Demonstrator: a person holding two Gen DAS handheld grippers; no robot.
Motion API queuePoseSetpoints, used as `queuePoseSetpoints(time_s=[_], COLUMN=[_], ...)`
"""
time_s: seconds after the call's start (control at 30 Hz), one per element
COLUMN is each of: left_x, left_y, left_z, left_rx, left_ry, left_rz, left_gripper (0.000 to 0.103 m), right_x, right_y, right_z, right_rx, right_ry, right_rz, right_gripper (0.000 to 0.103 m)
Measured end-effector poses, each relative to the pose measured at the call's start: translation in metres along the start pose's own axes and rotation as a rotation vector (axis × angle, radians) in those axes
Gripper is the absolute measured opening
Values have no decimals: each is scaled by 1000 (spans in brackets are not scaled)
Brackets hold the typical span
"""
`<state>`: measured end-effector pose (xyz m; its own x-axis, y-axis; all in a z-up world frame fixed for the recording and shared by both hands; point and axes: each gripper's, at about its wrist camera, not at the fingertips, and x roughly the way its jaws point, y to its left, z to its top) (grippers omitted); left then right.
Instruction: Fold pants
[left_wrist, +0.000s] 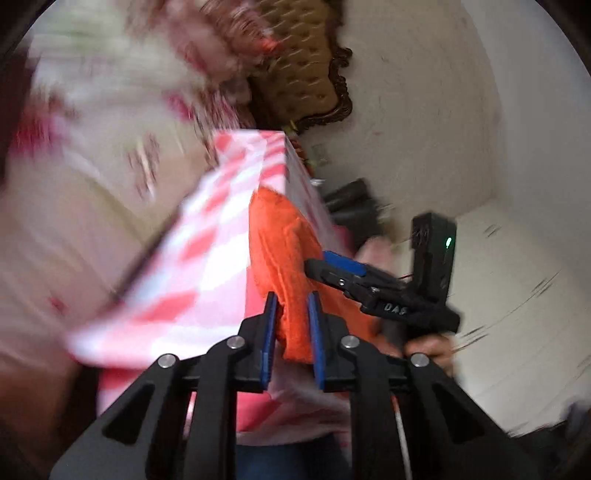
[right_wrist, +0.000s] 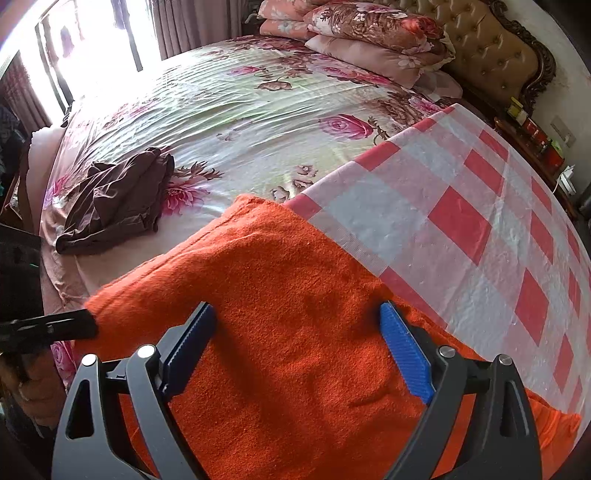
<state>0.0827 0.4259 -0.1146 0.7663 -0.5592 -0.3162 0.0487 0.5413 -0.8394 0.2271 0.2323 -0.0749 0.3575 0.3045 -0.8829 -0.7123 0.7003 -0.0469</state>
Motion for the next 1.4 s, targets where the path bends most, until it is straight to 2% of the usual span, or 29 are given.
queuePoseSetpoints(time_s=[0.07,0.13,0.17,0.23,0.37,0.4,0.47,0.57,0.7,0.8,0.9,1.13,1.23,1.27,1.33,1.37,1.4], left_x=[-1,7,12,25,75,103,146,181,194,192,189,172,167,164,164,166,167], left_y=[-27,-67,-86,-123,-192,-210,-222,-218,-210,-209,-214,-225,-231,-236,-244,-249,-256], left_z=[2,-2,-5,-13,-43,-65,-103,-144,-168,-172,-163,-158,-163,-174,-182,-186,-192], left_rx=[105,270,343,477,753,894,1066,1193,1260,1263,1243,1251,1263,1267,1283,1298,1310], left_ry=[-9,-7,-16,-53,-117,-110,-81,-34,-29,-40,-74,-136,-142,-143,-144,-145,-144], left_rz=[136,350,427,561,777,845,922,977,1038,1043,1038,1028,1022,1020,1004,996,988], left_gripper=[13,12,12,12,11,11,11,10,10,10,10,10,10,10,10,10,10], right_x=[-4,-17,-23,-32,-44,-45,-39,-25,-13,-11,-18,-18,-15,-15,-18,-18,-21], right_y=[-7,-26,-35,-43,-48,-55,-71,-87,-95,-95,-98,-94,-85,-84,-89,-92,-99], right_z=[5,12,16,24,29,27,17,1,-9,-11,-13,-19,-17,-16,-16,-18,-23], right_rx=[33,140,191,224,217,233,276,305,333,337,330,335,330,329,347,361,379], right_ry=[23,24,29,46,92,96,123,171,180,172,150,166,169,150,107,93,72], right_rz=[56,189,251,310,434,455,477,507,556,553,490,532,579,583,577,571,564], right_gripper=[87,87,87,87,87,87,87,87,87,85,84,83,77,72,48,23,10])
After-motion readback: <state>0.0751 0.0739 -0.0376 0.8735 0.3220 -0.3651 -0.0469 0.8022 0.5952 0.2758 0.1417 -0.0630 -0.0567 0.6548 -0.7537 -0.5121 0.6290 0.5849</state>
